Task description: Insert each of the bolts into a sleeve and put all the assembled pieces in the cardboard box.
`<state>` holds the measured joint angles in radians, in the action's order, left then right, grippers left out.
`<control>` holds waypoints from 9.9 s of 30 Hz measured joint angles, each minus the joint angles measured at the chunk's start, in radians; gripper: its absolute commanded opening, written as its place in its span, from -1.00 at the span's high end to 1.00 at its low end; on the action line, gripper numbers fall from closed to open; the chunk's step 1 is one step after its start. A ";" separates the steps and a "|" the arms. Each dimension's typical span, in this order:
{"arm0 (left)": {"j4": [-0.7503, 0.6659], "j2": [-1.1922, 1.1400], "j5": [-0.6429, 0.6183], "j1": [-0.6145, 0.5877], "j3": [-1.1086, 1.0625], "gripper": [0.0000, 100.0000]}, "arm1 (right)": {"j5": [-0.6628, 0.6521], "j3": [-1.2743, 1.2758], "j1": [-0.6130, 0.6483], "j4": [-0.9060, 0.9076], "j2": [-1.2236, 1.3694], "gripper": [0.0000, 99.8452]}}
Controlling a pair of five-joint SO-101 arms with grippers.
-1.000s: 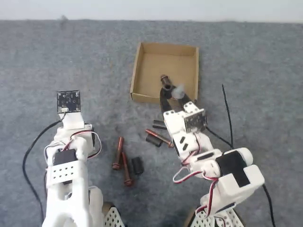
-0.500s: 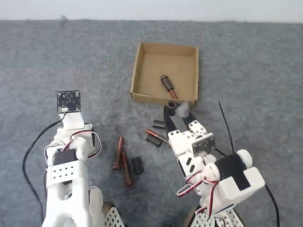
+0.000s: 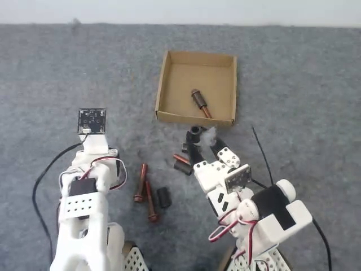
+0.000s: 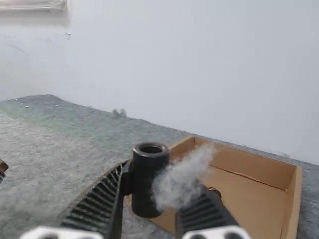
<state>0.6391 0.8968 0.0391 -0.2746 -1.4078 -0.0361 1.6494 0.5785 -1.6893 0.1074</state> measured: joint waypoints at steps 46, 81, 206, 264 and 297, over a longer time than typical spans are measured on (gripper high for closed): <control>-0.574 0.000 -0.321 0.404 0.078 0.98 | 0.000 0.000 0.109 0.057 0.000 0.99; -0.875 0.132 -0.394 0.563 -0.081 0.98 | 0.000 0.000 0.109 0.057 0.000 0.99; -0.772 0.190 -0.480 0.634 -0.163 0.98 | 0.000 0.000 0.106 0.140 0.000 0.99; -0.666 0.229 -0.358 0.669 -0.212 0.98 | -0.002 0.000 0.057 0.167 0.002 0.99; -0.646 0.241 -0.269 0.721 -0.262 0.58 | -0.002 0.000 0.037 0.104 0.002 0.99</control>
<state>-0.0069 1.1377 -0.2294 0.4465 -1.6701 -0.0376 1.6494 0.6153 -1.5850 0.1089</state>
